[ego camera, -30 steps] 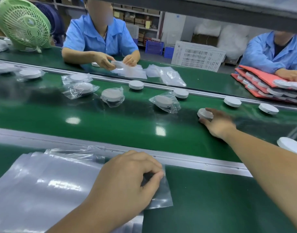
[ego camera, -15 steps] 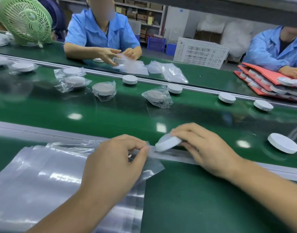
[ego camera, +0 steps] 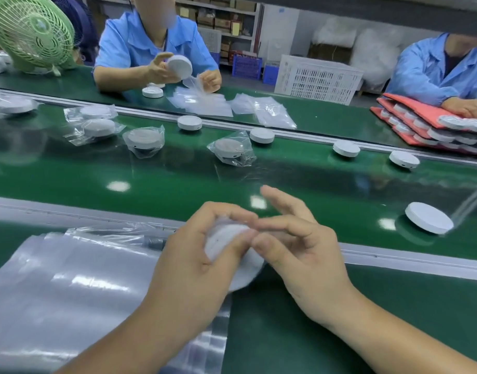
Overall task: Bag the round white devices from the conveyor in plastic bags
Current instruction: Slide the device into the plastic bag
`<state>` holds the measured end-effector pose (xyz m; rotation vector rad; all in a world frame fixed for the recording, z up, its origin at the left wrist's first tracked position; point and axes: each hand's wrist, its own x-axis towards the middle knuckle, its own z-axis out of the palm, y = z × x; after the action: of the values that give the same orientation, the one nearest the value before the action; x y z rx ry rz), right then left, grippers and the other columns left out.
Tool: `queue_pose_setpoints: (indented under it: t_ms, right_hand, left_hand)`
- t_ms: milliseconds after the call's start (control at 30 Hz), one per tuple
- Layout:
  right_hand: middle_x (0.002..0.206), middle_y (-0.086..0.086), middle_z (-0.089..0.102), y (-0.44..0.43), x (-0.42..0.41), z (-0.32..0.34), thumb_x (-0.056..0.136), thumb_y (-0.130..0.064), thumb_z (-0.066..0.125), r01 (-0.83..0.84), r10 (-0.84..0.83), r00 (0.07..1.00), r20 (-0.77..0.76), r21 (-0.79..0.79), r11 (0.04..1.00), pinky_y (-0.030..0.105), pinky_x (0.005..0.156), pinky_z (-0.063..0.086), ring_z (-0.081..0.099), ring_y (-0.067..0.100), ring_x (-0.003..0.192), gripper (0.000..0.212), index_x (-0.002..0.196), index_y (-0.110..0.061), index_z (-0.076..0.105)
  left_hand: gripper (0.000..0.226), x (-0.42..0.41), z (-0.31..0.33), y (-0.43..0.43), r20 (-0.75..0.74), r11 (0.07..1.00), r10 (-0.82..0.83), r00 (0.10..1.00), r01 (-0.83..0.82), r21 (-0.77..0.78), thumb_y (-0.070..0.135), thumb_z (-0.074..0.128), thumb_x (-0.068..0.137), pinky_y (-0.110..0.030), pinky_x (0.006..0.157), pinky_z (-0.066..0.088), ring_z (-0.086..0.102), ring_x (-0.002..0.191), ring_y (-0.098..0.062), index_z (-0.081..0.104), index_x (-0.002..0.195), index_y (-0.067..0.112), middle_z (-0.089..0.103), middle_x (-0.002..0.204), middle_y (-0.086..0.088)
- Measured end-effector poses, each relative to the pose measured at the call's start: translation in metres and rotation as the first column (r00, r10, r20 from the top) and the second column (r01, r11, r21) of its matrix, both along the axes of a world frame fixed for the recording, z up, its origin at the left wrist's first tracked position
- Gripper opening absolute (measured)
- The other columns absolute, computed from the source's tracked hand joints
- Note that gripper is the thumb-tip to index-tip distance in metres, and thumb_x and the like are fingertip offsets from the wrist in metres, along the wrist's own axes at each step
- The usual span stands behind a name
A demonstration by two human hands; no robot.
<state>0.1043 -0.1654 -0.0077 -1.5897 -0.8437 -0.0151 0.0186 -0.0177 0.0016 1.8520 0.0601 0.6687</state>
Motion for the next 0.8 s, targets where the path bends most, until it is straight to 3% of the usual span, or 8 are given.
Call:
queue_pose_setpoints:
  t_ms: [67,133,233,333,400,467,633,800]
  right_hand:
    - [0.094,-0.016,0.069,0.0,0.002,0.002,0.076,-0.058,0.08,-0.08,0.075,0.992,-0.102,-0.044,0.996,0.021,0.071,0.052,0.065,0.0,0.091,0.026,0.076,-0.034,0.07]
    - [0.059,-0.016,0.044,0.004,0.01,0.002,0.088,-0.053,0.068,-0.005,0.006,1.0,0.005,-0.183,0.983,0.016,0.053,0.033,0.039,0.0,0.056,0.044,0.063,-0.026,0.046]
    - [0.051,-0.013,0.033,0.013,0.048,0.008,0.097,-0.046,0.056,0.214,-0.194,0.975,0.104,-0.248,0.945,0.02,0.048,0.026,0.029,0.003,0.051,0.05,0.058,-0.022,0.037]
    - [0.053,-0.011,0.049,0.025,0.11,0.023,0.101,-0.031,0.058,0.427,-0.469,0.833,-0.292,-0.201,0.882,0.028,0.052,0.032,0.046,0.014,0.058,0.043,0.061,-0.021,0.048]
    - [0.066,-0.004,0.069,0.029,0.147,0.028,0.104,-0.03,0.056,0.4,-0.436,0.684,-0.584,-0.199,0.895,0.025,0.05,0.035,0.062,0.02,0.068,0.028,0.079,-0.016,0.06]
    - [0.092,-0.003,0.079,0.028,0.171,0.03,0.107,-0.032,0.054,0.275,-0.36,0.65,-0.669,-0.234,0.932,0.022,0.049,0.039,0.072,0.017,0.082,0.023,0.101,-0.015,0.068]
    - [0.1,-0.004,0.08,0.023,0.183,0.028,0.105,-0.032,0.058,0.155,-0.335,0.752,-0.567,-0.342,0.927,0.022,0.053,0.045,0.075,0.013,0.083,0.02,0.114,-0.019,0.069]
    - [0.088,-0.008,0.08,-0.006,0.181,0.019,0.098,-0.04,0.061,0.304,-0.437,0.884,-0.164,-0.507,0.807,0.018,0.059,0.054,0.075,0.011,0.077,0.021,0.1,-0.023,0.074]
  left_hand:
    - [0.008,0.001,-0.001,-0.002,0.032,0.994,0.03,0.999,-0.027,-0.11,0.039,0.066,0.088,-0.02,0.072,0.053,0.068,0.093,-0.001,0.064,0.096,0.04,0.072,0.099,0.019]
    - [0.012,0.001,-0.001,-0.003,0.059,0.99,0.03,0.998,-0.022,-0.139,0.042,0.062,0.09,-0.024,0.074,0.052,0.065,0.096,-0.003,0.059,0.101,0.041,0.066,0.103,0.018]
    - [0.031,-0.001,-0.001,-0.001,0.017,0.992,0.104,0.994,-0.105,0.068,0.052,0.06,0.084,-0.021,0.079,0.047,0.05,0.108,-0.003,0.042,0.109,0.05,0.046,0.109,0.027]
    - [0.02,-0.002,0.01,0.006,-0.106,0.926,0.006,0.994,0.034,0.377,0.053,0.064,0.081,-0.021,0.067,0.044,0.051,0.103,0.001,0.05,0.095,0.048,0.053,0.102,0.025]
    - [0.021,-0.003,0.02,0.013,-0.252,0.892,-0.184,0.95,0.269,0.362,0.057,0.067,0.079,-0.026,0.065,0.05,0.058,0.09,-0.007,0.058,0.093,0.045,0.064,0.094,0.021]
    - [0.032,-0.005,0.029,0.022,-0.364,0.852,-0.249,0.898,0.382,0.359,0.067,0.067,0.074,-0.03,0.067,0.056,0.061,0.083,-0.008,0.06,0.099,0.047,0.067,0.093,0.025]
    - [0.052,-0.009,0.027,0.043,-0.508,0.656,-0.069,0.859,0.422,0.625,0.088,0.05,0.062,-0.018,0.084,0.048,0.05,0.101,0.018,0.049,0.109,0.066,0.05,0.111,0.047]
    - [0.028,-0.006,0.02,0.033,-0.543,0.589,-0.017,0.839,0.448,0.673,0.07,0.059,0.081,-0.02,0.088,0.046,0.046,0.106,0.017,0.057,0.108,0.065,0.049,0.118,0.044]
